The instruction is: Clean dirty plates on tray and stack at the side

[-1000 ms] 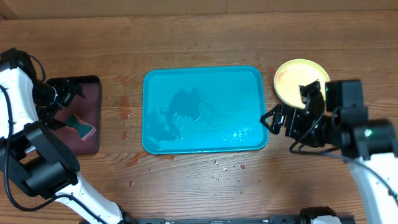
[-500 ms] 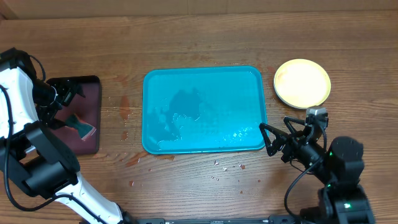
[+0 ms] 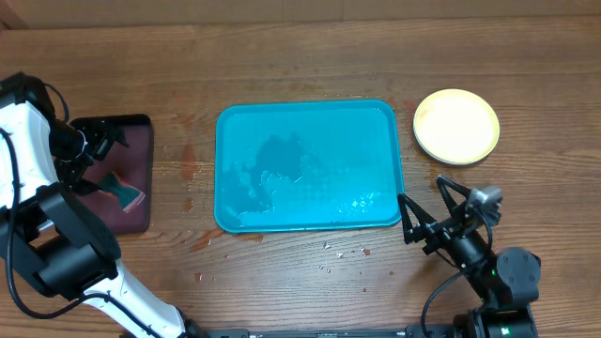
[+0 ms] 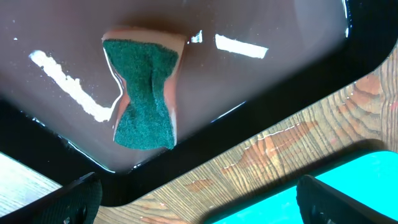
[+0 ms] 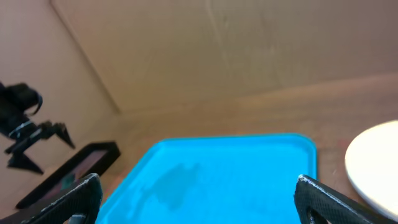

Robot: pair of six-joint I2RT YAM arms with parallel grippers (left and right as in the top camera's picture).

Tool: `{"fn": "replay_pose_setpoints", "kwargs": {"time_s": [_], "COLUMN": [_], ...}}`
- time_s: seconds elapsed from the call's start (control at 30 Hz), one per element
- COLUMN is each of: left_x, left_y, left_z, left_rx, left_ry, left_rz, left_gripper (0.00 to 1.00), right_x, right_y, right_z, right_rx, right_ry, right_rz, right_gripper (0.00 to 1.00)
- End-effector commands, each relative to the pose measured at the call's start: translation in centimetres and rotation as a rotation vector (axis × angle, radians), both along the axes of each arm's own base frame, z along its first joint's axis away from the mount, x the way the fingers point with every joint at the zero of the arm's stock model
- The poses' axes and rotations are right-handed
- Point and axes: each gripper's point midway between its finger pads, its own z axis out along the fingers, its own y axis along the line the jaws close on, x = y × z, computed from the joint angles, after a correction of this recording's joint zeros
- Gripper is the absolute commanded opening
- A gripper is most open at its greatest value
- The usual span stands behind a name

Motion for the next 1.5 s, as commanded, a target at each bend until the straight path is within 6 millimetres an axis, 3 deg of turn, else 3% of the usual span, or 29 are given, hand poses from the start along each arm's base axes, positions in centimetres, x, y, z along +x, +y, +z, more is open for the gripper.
{"fn": "replay_pose_setpoints", "kwargs": {"time_s": [0.0,0.33,0.63,0.87,0.97,1.07,1.47], "left_x": [0.4,0.4,0.4,0.4,0.4,0.4,0.4], "left_y": [0.1,0.1,0.1,0.1,0.1,0.1,0.1], "left_z": [0.3,0.3,0.3,0.3,0.3,0.3,0.3], "left_rx": [0.007,0.007,0.007,0.007,0.007,0.007,0.007], "left_ry": [-0.014,-0.014,-0.014,-0.014,-0.014,-0.014,-0.015], "left_rz": [-0.022,-0.022,-0.022,-0.022,-0.022,-0.022,-0.022], "left_gripper": [1.00,1.00,1.00,1.00,1.00,1.00,1.00], "right_x": [0.1,0.3,0.4,0.3,0.5,0.5,0.5], "right_y": [-1.4,-3.5,-5.2,-6.6,-7.7,-7.7,-7.7], "right_z": [0.9,1.0,-1.5,-2.2,-3.9,-3.9,-3.9], "right_rx": [0.002,0.003,0.010,0.005,-0.035,-0.189,-0.297], "right_ry": [-0.054,-0.066,-0.107,-0.081,-0.021,-0.067,-0.099], "right_rz": [-0.089,-0.218,-0.296,-0.378,-0.443,-0.437,-0.430], "right_gripper": [1.00,1.00,1.00,1.00,1.00,1.00,1.00]}}
